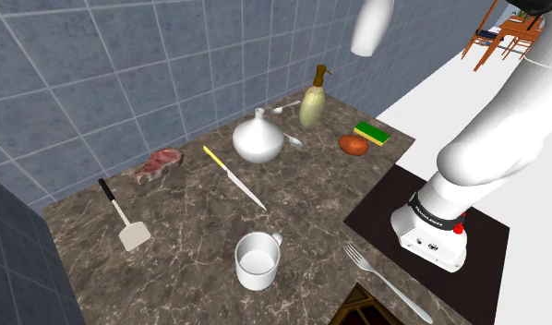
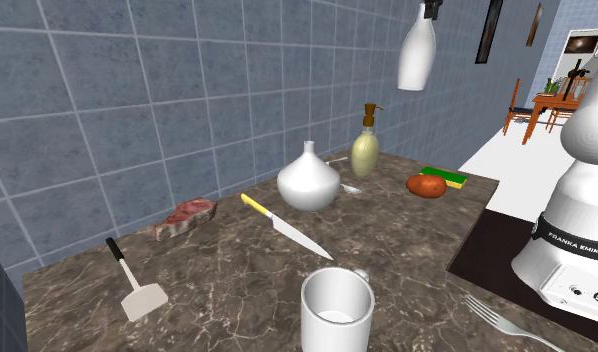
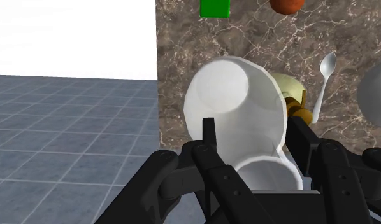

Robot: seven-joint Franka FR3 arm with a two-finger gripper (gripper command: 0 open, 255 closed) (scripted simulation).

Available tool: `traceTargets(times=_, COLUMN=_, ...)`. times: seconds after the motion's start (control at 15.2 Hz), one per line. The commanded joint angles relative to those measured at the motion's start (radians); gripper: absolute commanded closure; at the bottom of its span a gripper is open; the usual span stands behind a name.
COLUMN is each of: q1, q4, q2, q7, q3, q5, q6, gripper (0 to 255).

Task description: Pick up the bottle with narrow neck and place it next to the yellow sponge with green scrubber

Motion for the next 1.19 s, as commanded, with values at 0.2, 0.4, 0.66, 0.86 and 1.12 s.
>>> traceTargets(times=0.2, q1=0.006, q4=-0.144, q2=-0.053, q7=0.006, q3=0.004, q5=-0.009, q6=0.093, gripper=255)
traceTargets(times=0.4, q1=0.008, q4=-0.218, q2=-0.077, q7=0.009, q3=0.005, q5=-0.013, q6=0.143, gripper=255)
traceTargets(times=0.66, q1=0.009, q4=-0.308, q2=-0.104, q7=0.012, q3=0.007, q5=-0.017, q6=0.206, gripper=255)
traceTargets(times=0.86, q1=0.010, q4=-0.369, q2=-0.120, q7=0.015, q3=0.008, q5=-0.019, q6=0.252, gripper=255)
traceTargets(times=1.12, q1=0.011, q4=-0.445, q2=-0.138, q7=0.017, q3=0.009, q5=-0.022, q6=0.310, gripper=255)
